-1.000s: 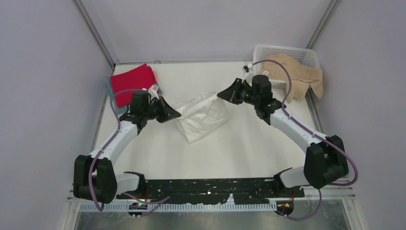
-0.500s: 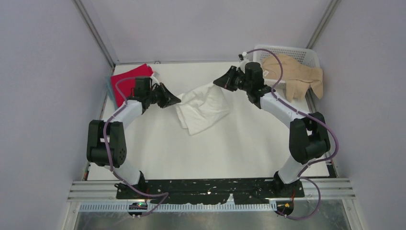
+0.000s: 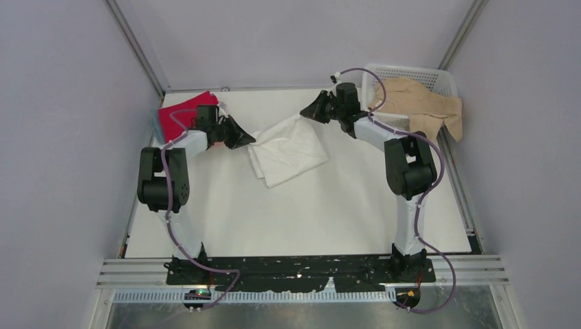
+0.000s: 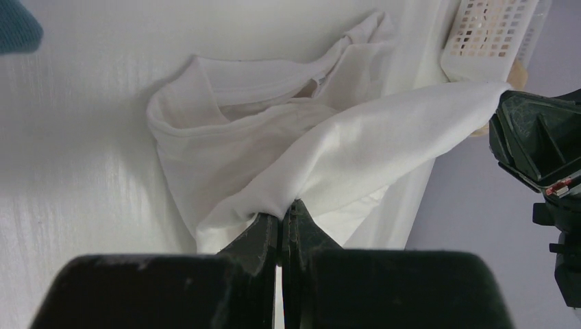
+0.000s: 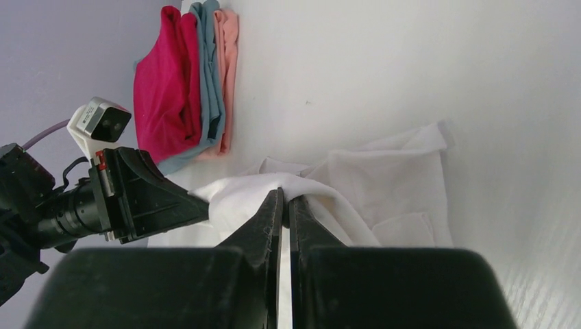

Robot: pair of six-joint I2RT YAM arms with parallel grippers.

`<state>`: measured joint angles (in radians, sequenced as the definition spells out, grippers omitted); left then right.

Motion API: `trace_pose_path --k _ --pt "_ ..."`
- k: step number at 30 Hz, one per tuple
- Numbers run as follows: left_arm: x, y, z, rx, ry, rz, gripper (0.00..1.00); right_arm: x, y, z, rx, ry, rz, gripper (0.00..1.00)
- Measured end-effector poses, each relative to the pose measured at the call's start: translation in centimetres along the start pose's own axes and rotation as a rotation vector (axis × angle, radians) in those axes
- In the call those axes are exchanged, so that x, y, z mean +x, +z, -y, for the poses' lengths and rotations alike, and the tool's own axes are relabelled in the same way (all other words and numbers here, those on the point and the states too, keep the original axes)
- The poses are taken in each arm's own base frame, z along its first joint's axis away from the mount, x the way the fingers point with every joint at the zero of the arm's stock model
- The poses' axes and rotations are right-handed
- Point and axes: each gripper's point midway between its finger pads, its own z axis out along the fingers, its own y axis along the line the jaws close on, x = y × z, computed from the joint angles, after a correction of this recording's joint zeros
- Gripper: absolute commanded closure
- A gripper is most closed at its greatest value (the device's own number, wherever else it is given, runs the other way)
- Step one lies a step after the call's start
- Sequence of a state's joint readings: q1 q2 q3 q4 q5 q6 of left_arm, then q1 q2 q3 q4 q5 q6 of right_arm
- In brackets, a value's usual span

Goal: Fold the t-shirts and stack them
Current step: Fold the long partially folded tshirt into a neat square

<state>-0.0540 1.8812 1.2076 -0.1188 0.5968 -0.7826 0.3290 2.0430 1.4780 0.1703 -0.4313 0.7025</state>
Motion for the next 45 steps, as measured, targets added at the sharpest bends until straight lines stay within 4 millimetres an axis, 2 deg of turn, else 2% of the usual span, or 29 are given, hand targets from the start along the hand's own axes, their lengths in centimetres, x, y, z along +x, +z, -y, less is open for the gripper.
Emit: trace_pose_path --k 2,4,5,6,7,8,9,11,12,14,16,18,20,22,25,28,31,33,35,37,38,42,45 --pt "-0.4 0.5 -0.3 -0.009 -0.008 -0.001 0.88 -0.1 1.3 0.8 0.005 0.004 -0.005 0.89" --pt "-0.7 0.9 -0.7 -0.019 -0.013 0.003 0.64 0.0 2.2 1.7 0.016 0.012 -0.014 0.73" --pt "-0.8 1.0 -0.8 -0.025 -0.013 0.005 0.52 0.0 2.6 2.0 0.023 0.015 -0.019 0.58" --pt "-0.9 1.0 -1.0 -0.033 -0.015 0.008 0.43 -0.1 3.1 2.4 0.031 0.016 -0.024 0.50" --pt "-1.0 0.9 -1.2 -0.038 -0.021 0.010 0.32 -0.1 3.4 2.7 0.039 0.019 -0.027 0.36" --pt "-1.1 0.9 -1.2 -0.042 -0.026 0.012 0.22 -0.3 3.7 3.0 0.049 0.012 -0.033 0.29" --pt "-1.2 0.8 -1.2 -0.045 -0.027 0.016 0.18 -0.6 4.0 3.2 0.058 0.005 -0.037 0.16" --pt "-1.4 0.4 -1.0 -0.050 -0.038 0.026 0.03 -1.4 4.0 3.2 0.076 -0.023 -0.041 0.01" --pt "-1.5 0.3 -1.0 -0.049 -0.036 0.028 0.01 -1.6 3.9 3.1 0.083 -0.028 -0.043 0.03" --pt "-1.6 -0.5 -0.1 -0.050 -0.020 0.047 0.00 -2.6 3.3 2.5 0.091 -0.064 -0.027 0.05" --pt "-1.6 -1.9 1.4 -0.048 0.008 0.081 0.00 -2.7 2.2 2.1 0.104 -0.084 -0.024 0.05" --pt "-1.5 -3.4 3.8 -0.022 0.061 0.117 0.00 -2.1 0.7 1.8 0.112 -0.090 -0.030 0.05" --pt "-1.2 -4.0 6.0 0.007 0.107 0.132 0.00 -0.7 -1.3 1.2 0.099 -0.083 -0.045 0.05" --pt "-0.9 -3.7 7.9 0.036 0.144 0.129 0.00 0.8 -2.5 0.5 0.065 -0.066 -0.070 0.05" --pt "-0.9 -1.4 8.6 0.042 0.159 0.096 0.00 2.5 -2.6 -0.4 -0.007 -0.024 -0.100 0.05" --pt "-1.6 1.7 6.8 -0.009 0.133 0.059 0.00 2.8 -1.0 -0.6 -0.064 0.018 -0.114 0.05" --pt "-1.8 4.3 3.5 -0.104 0.093 0.026 0.00 2.0 2.4 -0.2 -0.108 0.066 -0.108 0.05" --pt "-1.8 5.3 1.2 -0.170 0.072 0.010 0.00 1.9 4.7 0.9 -0.109 0.103 -0.104 0.05" --pt "-1.8 5.8 -0.1 -0.219 0.056 0.005 0.00 2.2 6.4 2.2 -0.096 0.146 -0.110 0.05" --pt "-2.2 6.0 -0.4 -0.236 0.049 0.003 0.00 2.8 7.9 3.9 -0.069 0.187 -0.116 0.05" --pt "-2.6 6.0 -0.3 -0.246 0.051 0.011 0.00 3.2 8.3 4.6 -0.052 0.215 -0.123 0.05" --pt "-3.4 6.2 -0.8 -0.274 0.061 0.013 0.00 3.0 8.4 4.9 -0.025 0.254 -0.103 0.05" --pt "-3.3 6.1 -1.0 -0.276 0.069 0.005 0.00 4.1 7.3 5.4 0.023 0.272 -0.091 0.05"
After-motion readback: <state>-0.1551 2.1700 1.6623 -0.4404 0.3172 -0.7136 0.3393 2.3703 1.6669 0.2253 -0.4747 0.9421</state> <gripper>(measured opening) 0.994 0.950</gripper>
